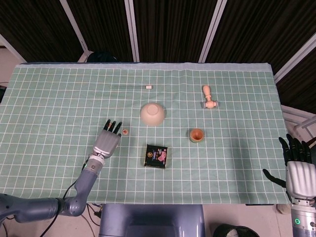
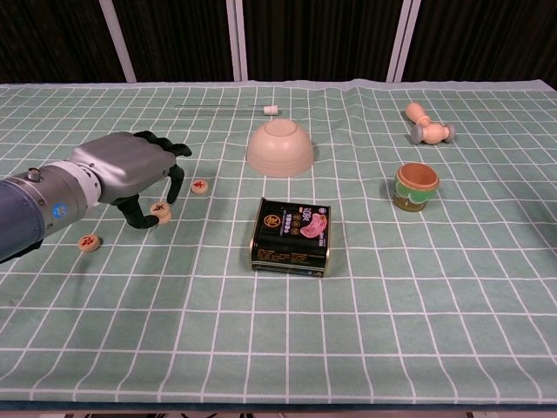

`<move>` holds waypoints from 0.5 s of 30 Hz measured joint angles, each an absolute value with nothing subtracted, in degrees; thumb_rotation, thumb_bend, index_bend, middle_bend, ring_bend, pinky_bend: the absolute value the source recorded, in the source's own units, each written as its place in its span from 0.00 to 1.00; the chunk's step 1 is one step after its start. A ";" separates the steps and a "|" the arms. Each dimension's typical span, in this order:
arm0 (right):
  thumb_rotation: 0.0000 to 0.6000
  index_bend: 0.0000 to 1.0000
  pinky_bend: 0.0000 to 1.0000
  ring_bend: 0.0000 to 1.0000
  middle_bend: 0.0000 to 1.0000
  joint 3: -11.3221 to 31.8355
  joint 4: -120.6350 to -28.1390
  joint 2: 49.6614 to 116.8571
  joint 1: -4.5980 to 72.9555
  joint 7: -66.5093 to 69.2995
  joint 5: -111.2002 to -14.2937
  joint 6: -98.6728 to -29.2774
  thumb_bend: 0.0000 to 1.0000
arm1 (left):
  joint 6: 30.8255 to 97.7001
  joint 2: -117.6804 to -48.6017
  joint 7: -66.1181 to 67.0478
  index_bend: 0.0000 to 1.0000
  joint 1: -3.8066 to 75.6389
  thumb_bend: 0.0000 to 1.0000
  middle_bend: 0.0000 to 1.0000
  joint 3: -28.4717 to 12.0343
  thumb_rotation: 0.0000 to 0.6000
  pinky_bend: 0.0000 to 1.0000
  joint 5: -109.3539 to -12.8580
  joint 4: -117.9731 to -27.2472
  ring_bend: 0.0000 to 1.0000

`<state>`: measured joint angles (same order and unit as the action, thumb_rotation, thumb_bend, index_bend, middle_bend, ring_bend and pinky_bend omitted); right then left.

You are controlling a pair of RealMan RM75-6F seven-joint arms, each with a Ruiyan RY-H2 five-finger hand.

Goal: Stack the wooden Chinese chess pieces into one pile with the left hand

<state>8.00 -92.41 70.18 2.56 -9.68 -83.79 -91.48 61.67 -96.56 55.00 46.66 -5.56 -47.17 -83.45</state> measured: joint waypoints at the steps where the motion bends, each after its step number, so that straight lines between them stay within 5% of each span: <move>1: 1.00 0.09 0.00 0.00 0.01 8.02 -92.44 70.18 2.56 -9.72 -83.73 -91.47 0.23 | 61.71 -96.57 55.14 0.43 46.70 0.31 0.00 -5.54 1.00 0.00 -47.03 -83.51 0.00; 15: 1.00 0.09 0.00 0.00 0.01 8.19 -92.46 70.32 2.53 -10.00 -83.56 -91.71 0.23 | 62.93 -96.46 55.49 0.43 46.68 0.31 0.00 -4.83 1.00 0.00 -46.83 -83.76 0.00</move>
